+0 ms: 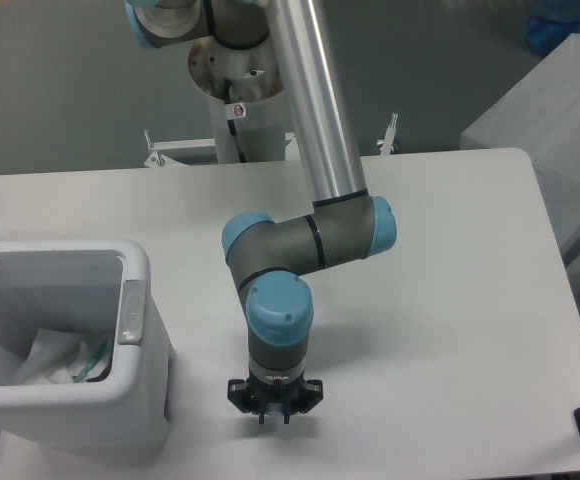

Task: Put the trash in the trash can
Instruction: 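Close the gripper on the bottle and lift it upright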

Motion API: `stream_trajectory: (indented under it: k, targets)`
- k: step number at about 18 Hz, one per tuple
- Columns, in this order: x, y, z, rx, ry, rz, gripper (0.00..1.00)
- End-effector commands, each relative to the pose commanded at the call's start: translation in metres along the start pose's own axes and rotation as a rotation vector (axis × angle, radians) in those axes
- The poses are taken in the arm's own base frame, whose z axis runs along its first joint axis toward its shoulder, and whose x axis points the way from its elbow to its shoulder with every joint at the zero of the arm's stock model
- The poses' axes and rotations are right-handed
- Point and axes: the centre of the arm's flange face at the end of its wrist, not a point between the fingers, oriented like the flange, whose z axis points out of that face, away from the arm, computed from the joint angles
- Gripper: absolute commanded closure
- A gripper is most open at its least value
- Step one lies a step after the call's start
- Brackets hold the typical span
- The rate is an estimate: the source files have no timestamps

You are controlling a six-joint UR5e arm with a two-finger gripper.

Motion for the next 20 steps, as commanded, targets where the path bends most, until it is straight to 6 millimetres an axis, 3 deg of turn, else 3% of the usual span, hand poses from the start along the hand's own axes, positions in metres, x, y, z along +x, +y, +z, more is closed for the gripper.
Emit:
stream_trajectory:
  k: [2, 5, 8, 11, 12, 14, 17, 20]
  targets:
    - [-0.011, -0.007, -0.026, 0.044, -0.016, -0.006, 0.64]
    - [-0.049, -0.022, -0.095, 0.157, -0.051, -0.056, 0.64]
    - [-0.076, -0.030, -0.142, 0.268, -0.014, -0.101, 0.64]
    - [-0.101, -0.042, -0.222, 0.485, 0.021, -0.220, 0.64]
    - [-0.106, -0.048, -0.241, 0.544, 0.028, -0.253, 0.64]
    - [-0.107, -0.062, -0.287, 0.654, 0.027, -0.256, 0.64]
    - [-0.092, -0.073, -0.320, 0.724, 0.072, -0.211, 0.64]
    - [-0.060, -0.067, -0.366, 0.787, 0.123, -0.152, 0.64]
